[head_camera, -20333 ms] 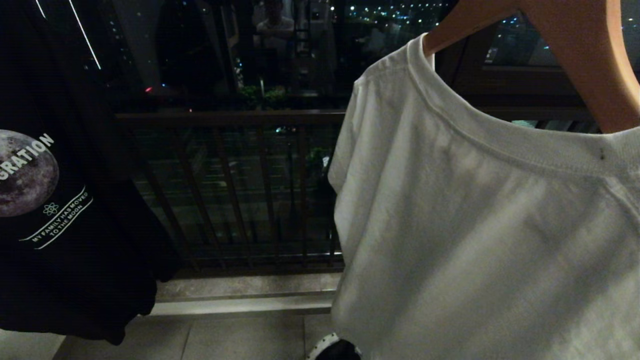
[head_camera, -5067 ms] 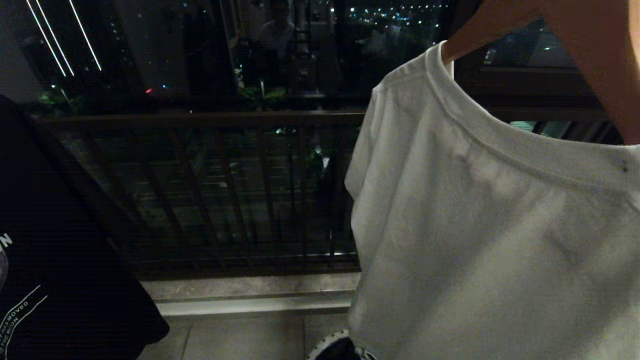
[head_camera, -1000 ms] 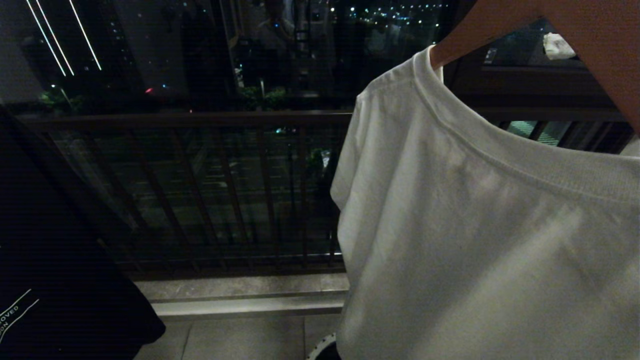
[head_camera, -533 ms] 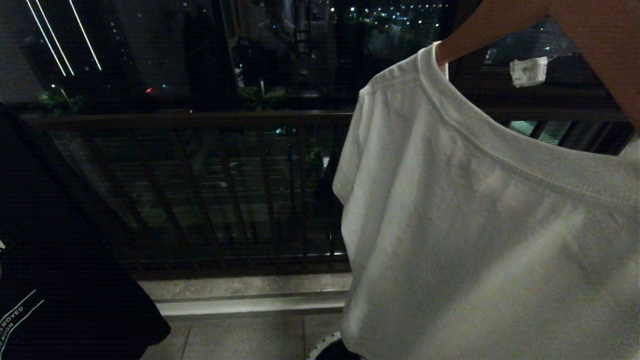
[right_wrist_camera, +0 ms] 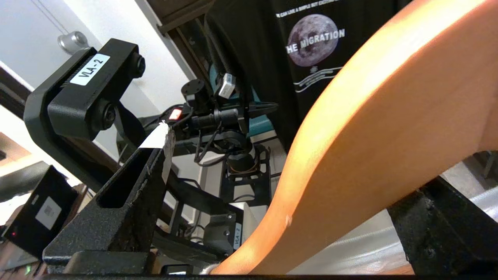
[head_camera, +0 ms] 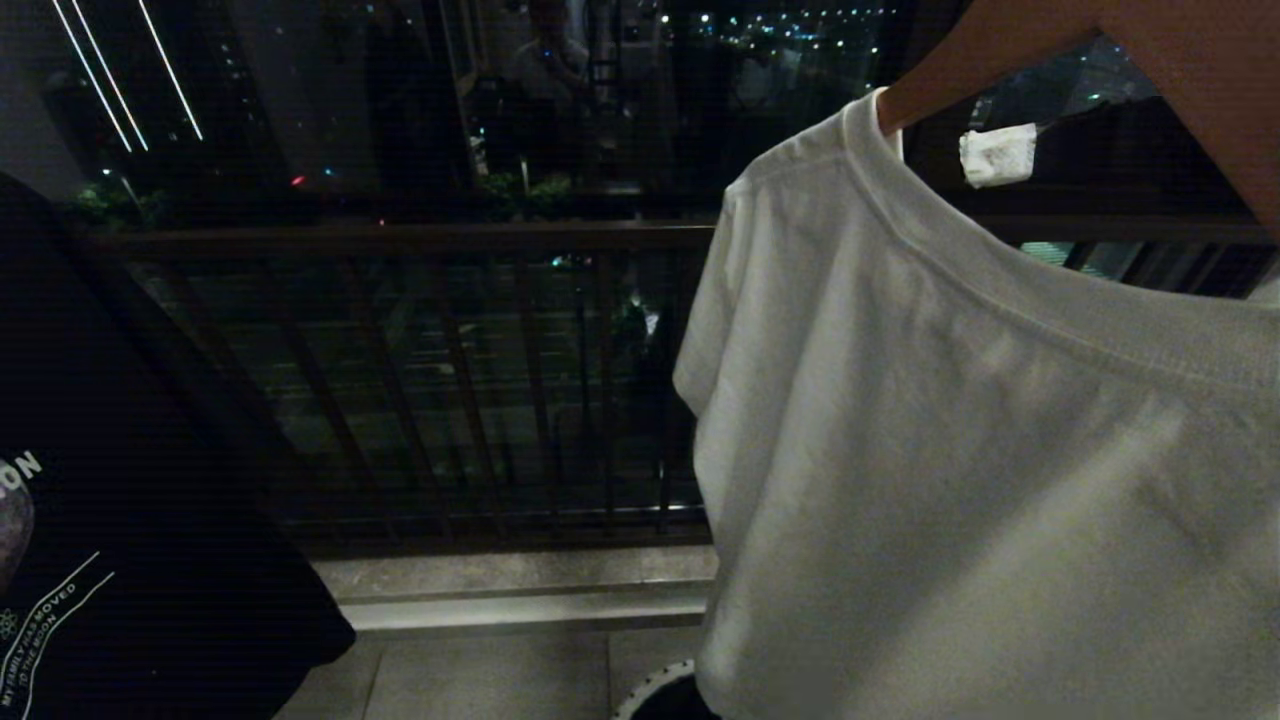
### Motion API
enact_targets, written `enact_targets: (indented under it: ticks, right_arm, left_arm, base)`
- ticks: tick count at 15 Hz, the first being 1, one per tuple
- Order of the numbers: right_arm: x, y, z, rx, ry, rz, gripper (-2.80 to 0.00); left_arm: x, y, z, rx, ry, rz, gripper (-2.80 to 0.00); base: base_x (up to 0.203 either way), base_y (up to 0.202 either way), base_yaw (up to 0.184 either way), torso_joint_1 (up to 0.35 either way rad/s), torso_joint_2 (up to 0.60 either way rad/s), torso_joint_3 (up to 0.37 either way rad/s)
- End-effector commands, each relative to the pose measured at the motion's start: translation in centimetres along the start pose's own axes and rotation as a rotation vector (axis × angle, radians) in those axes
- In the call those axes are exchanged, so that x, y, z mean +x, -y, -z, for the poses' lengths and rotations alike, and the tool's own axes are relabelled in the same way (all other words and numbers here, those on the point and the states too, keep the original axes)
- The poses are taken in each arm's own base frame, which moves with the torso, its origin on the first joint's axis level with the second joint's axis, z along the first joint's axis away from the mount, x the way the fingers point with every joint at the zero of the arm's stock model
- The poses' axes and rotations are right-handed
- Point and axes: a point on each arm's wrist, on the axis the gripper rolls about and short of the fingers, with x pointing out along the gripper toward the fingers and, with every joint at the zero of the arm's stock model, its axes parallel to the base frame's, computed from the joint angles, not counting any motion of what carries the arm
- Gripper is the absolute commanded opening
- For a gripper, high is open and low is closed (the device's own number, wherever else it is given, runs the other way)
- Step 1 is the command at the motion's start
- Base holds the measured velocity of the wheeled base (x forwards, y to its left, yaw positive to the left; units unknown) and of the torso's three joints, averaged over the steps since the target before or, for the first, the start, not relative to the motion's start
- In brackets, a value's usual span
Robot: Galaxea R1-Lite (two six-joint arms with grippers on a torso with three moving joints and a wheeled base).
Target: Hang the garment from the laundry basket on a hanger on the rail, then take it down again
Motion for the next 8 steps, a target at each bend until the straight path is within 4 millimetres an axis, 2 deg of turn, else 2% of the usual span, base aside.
enact_targets:
  ticks: [1, 8]
  right_arm:
    - [0.0, -0.06, 0.01, 0.001, -0.001, -0.006, -2.8]
    - [-0.07, -0.39, -0.15, -0.008, 0.002, -0.01, -2.8]
  left_arm:
    - [0.0, 0.0, 0.04, -0.001, 0.001, -0.001, -2.8]
    - [0.0, 0.0, 0.04, 0.001, 0.001, -0.001, -2.8]
  base:
    - [0.0, 0.0, 0.0, 0.0, 0.0, 0.0]
    - [0.0, 0.0, 0.0, 0.0, 0.0, 0.0]
